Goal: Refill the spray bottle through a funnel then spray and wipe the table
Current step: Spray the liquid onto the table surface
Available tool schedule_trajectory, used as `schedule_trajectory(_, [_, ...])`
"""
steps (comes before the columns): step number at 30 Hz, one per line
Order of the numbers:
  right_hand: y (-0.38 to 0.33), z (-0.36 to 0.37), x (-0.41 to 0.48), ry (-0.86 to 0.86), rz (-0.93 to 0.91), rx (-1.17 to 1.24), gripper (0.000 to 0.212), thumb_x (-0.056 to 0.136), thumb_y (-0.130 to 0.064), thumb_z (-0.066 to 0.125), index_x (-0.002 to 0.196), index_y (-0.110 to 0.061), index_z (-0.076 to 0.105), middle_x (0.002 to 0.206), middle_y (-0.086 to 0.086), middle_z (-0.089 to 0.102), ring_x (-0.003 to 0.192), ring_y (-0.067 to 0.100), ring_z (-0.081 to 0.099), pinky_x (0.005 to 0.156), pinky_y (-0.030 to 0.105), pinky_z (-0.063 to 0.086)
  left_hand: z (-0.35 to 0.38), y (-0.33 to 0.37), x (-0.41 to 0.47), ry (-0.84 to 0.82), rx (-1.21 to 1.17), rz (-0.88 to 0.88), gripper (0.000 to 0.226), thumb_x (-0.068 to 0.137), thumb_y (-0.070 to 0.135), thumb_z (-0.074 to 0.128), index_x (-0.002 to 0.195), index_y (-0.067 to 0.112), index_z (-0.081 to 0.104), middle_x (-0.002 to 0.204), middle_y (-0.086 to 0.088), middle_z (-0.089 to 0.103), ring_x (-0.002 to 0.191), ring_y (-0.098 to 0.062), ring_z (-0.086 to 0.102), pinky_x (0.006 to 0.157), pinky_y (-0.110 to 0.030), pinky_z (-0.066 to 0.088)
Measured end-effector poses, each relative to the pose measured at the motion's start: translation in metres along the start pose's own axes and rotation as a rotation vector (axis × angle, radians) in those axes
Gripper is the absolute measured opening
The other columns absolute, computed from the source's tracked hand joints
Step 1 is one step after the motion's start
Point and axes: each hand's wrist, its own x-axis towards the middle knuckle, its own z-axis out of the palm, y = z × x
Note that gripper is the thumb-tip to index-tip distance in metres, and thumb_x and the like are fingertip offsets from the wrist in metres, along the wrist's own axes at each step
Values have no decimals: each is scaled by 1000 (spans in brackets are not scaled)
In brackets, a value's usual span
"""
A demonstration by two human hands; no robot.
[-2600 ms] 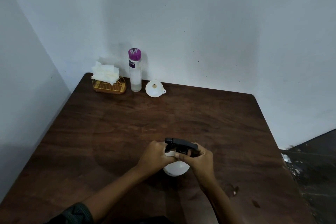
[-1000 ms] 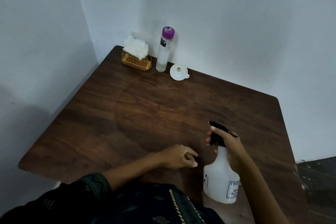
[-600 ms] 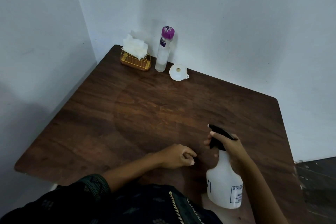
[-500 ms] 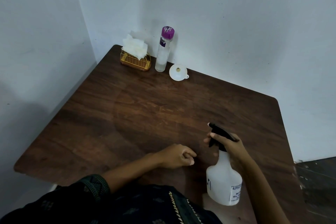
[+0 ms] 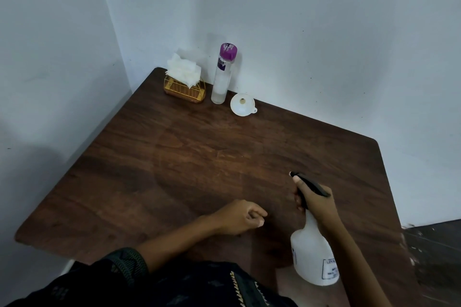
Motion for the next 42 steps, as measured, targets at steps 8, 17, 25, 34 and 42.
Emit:
schedule_trajectory(8, [8,-15,5,71,-39,13,15,90,-13,59,79,-4,64,71,15,64,67,24,59,63,31,48,-4,-3,3,109,-5,-24,33,92,25,56,125,18,59,120,-2,65,106,-9,62,96,-32,50])
schedule_trajectory(17, [12,-25,6,33,-71,38,9,90,-11,58,90,-12,67,80,11,72,73,23,65,64,32,52,-36,-22,4,221,919,-364,93,82,46,65,151,18,9,159,-11,-2,146,-32,0,116,-56,-1])
schedule_trajectory(25, [10,-21,17,125,45,84,25,87,-25,63,82,-1,64,56,8,59,51,21,51,49,29,42,-47,-44,-3,145,1097,-448,103,76,58,65,151,18,5,159,-11,-1,146,-30,8,109,-61,-14])
schedule_trajectory(34, [-2,-20,7,-70,36,92,43,92,-36,52,91,4,66,78,20,69,64,22,66,48,25,48,-47,-44,-2,169,1115,-423,104,75,59,65,150,18,8,159,-11,3,145,-31,11,110,-60,-13])
schedule_trajectory(42, [-8,-3,-5,-236,34,159,44,91,-42,49,96,-3,68,71,16,63,58,25,59,45,29,41,-58,-14,4,395,189,-213,47,87,41,62,129,23,53,130,1,58,126,-16,49,116,-47,17])
